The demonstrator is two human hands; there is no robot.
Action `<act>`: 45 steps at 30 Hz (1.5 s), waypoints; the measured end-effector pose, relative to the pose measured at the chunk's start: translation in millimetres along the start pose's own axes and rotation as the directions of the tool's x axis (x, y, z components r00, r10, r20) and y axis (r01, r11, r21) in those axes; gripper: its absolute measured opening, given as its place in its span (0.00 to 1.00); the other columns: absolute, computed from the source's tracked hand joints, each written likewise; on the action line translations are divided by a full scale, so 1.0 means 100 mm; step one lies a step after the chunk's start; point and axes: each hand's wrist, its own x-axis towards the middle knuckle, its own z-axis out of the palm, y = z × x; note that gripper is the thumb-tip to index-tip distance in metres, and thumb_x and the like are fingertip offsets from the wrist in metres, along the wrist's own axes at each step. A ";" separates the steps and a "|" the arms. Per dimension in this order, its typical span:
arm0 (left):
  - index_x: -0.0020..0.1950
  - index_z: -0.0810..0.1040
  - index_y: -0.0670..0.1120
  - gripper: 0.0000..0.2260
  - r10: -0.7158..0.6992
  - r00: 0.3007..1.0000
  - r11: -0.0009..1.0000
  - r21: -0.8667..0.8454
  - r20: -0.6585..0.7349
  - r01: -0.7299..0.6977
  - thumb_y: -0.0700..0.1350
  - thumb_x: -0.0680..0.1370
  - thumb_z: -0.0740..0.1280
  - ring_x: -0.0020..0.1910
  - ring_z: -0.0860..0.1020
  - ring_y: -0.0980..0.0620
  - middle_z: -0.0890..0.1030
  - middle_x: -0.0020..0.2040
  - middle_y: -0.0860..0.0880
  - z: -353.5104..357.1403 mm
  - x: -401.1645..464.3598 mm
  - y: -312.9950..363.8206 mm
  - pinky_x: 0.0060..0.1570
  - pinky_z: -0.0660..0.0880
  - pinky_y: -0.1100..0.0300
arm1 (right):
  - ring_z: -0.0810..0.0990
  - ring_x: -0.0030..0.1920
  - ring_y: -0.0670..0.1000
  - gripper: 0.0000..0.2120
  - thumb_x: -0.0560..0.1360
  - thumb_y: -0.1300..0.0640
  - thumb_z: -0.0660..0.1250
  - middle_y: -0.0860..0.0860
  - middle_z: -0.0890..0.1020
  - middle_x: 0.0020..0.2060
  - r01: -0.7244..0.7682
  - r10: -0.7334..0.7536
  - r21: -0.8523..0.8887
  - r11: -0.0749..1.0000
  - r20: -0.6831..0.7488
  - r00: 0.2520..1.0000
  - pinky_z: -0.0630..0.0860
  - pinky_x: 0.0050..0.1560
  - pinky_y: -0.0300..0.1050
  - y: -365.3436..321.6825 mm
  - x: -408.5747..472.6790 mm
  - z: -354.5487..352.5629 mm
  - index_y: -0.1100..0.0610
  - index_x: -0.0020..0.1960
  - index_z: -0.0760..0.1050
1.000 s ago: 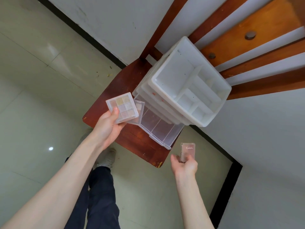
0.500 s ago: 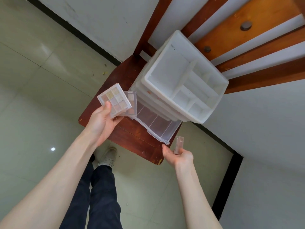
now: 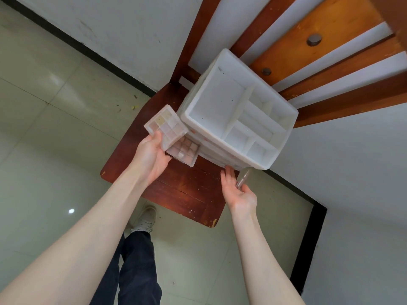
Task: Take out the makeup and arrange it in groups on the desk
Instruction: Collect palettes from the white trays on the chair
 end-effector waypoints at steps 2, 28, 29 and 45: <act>0.68 0.65 0.44 0.16 0.007 1.000 1.000 -0.029 -0.002 -0.007 0.44 0.83 0.48 0.61 0.75 0.47 0.75 0.63 0.42 0.05 0.03 0.01 0.59 0.72 0.49 | 0.66 0.69 0.61 0.22 0.82 0.55 0.45 0.65 0.69 0.67 -0.002 0.001 0.047 0.999 0.031 1.000 0.60 0.71 0.56 0.01 0.05 0.03 0.66 0.71 0.60; 0.72 0.62 0.44 0.17 -0.061 0.935 0.911 0.364 -0.348 0.195 0.42 0.83 0.52 0.63 0.71 0.48 0.71 0.67 0.44 -0.60 0.02 -0.44 0.61 0.70 0.50 | 0.71 0.65 0.62 0.18 0.82 0.60 0.49 0.65 0.71 0.64 0.072 -0.123 -0.515 0.854 -0.066 0.990 0.69 0.65 0.54 0.26 0.40 -0.59 0.65 0.70 0.61; 0.72 0.62 0.43 0.17 -0.054 0.931 0.909 0.369 -0.361 0.196 0.42 0.83 0.52 0.62 0.71 0.49 0.71 0.67 0.44 -0.63 0.04 -0.45 0.62 0.70 0.50 | 0.71 0.65 0.62 0.18 0.82 0.62 0.50 0.65 0.71 0.64 0.084 -0.142 -0.571 0.816 -0.058 0.988 0.68 0.65 0.54 0.28 0.44 -0.62 0.64 0.70 0.61; 0.72 0.60 0.43 0.17 -0.122 0.944 0.981 0.107 -0.305 0.161 0.43 0.83 0.52 0.63 0.71 0.47 0.71 0.68 0.43 -0.89 0.23 -0.49 0.64 0.67 0.47 | 0.75 0.52 0.49 0.06 0.81 0.58 0.53 0.48 0.77 0.48 0.351 -0.147 -0.932 -0.091 0.361 0.921 0.71 0.62 0.49 0.90 0.98 -0.45 0.53 0.55 0.68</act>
